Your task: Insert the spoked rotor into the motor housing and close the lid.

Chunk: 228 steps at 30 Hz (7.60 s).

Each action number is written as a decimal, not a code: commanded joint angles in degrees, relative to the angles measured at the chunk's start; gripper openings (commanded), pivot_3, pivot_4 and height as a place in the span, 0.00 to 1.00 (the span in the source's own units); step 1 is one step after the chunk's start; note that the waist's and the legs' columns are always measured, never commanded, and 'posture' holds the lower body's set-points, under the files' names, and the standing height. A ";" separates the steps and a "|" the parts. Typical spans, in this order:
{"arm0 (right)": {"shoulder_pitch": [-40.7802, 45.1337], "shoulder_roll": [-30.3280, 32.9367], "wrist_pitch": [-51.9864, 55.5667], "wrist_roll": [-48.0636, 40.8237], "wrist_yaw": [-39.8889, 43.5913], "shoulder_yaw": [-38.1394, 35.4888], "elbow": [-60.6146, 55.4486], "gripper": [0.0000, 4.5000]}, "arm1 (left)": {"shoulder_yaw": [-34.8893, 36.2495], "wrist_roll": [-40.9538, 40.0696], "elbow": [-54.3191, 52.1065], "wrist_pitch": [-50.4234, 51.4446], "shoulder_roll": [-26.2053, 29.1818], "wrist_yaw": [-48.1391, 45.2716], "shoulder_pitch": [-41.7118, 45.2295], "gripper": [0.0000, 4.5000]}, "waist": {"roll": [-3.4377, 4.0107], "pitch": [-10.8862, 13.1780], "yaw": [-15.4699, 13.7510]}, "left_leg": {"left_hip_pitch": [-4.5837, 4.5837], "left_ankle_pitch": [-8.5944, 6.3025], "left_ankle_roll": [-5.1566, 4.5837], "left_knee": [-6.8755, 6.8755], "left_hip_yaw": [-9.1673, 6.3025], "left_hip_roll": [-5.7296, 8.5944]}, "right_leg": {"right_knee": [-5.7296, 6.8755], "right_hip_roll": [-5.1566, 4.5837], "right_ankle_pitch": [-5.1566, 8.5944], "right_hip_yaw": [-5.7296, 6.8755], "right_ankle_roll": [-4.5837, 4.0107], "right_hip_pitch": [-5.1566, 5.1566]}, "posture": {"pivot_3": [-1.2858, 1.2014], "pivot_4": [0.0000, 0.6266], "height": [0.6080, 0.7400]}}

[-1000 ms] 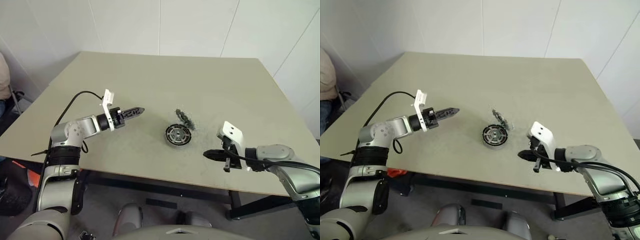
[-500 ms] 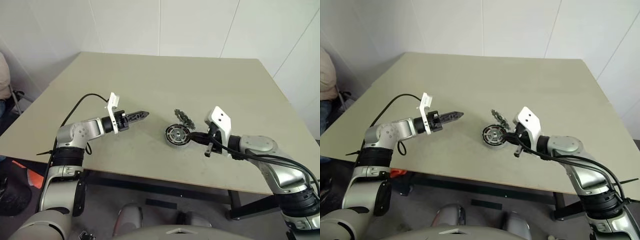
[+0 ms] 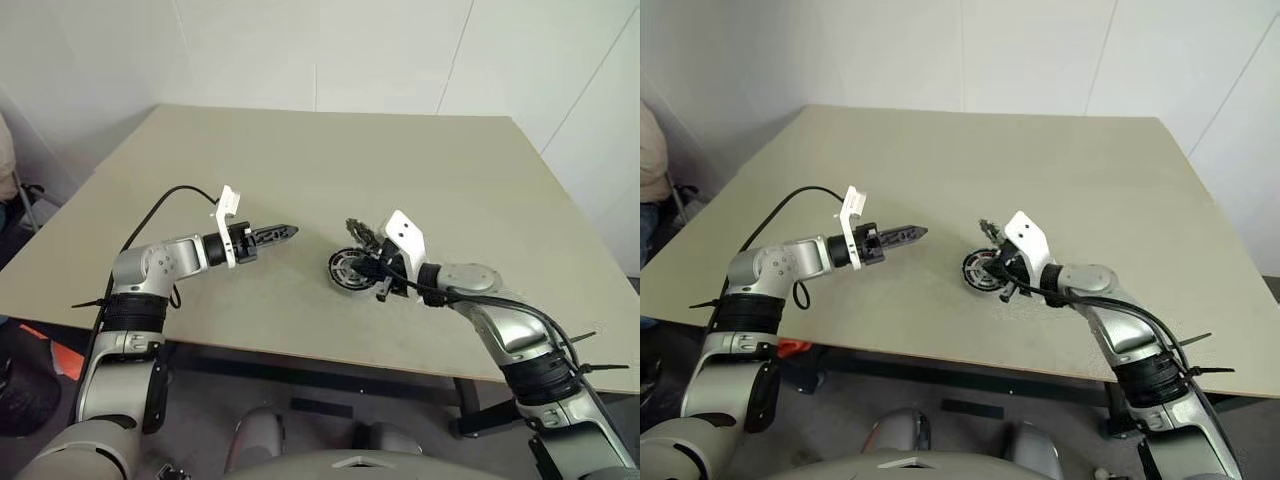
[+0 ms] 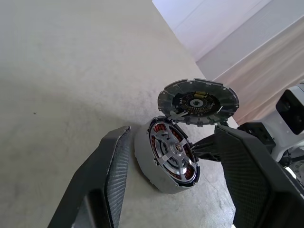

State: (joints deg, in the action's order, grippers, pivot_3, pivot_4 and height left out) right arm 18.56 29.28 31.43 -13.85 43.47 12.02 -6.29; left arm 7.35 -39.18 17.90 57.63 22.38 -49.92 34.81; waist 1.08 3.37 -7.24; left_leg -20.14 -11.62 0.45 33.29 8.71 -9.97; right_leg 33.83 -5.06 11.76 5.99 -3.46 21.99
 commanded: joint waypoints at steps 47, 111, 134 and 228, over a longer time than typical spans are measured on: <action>-6.51 22.08 9.89 -13.93 17.23 -14.37 -19.04 0.00 | 1.71 -1.06 -3.53 0.41 0.04 1.28 -0.60 0.67 | -0.17 -0.09 -0.92 | 0.41 -0.11 -0.16 -0.03 -0.05 0.07 | -0.20 -0.04 0.30 -0.01 0.51 -0.67 | 0.52 0.00 1.00; 5.66 7.11 -13.06 12.67 -3.72 -5.14 -3.91 0.01 | 0.05 0.18 -0.91 -1.46 -3.24 2.35 0.61 0.67 | -0.14 -0.10 0.27 | 0.15 -0.20 -0.31 0.06 -0.02 0.10 | 0.03 -0.10 0.05 -0.03 0.07 -0.24 | 0.52 0.00 1.00; 4.16 3.64 -25.16 20.22 -9.72 -2.90 14.39 0.01 | 0.03 0.02 -1.98 -1.06 -3.15 2.80 -0.15 0.67 | -0.15 -0.10 0.34 | 0.01 -0.11 -0.18 0.06 0.02 0.12 | 0.09 -0.10 0.03 -0.06 0.01 -0.02 | 0.52 0.00 1.00; 8.03 -7.50 -45.75 36.19 -22.13 6.06 32.84 0.23 | 1.17 0.30 -0.49 -3.72 -4.01 5.10 -1.00 0.67 | -1.25 -0.53 5.00 | 0.85 0.62 0.83 -1.12 -0.07 -0.84 | 1.66 1.59 4.98 -2.47 0.58 -2.66 | 0.52 0.00 1.00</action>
State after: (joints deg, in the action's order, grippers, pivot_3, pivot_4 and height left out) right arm 25.66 22.81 -16.15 23.96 19.80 18.42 27.56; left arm 7.69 -38.68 17.87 54.78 18.10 -44.44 32.50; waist -0.17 2.84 -2.24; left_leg -19.36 -11.00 1.28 32.17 8.65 -10.84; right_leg 35.49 -3.41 16.69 3.47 -2.93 19.40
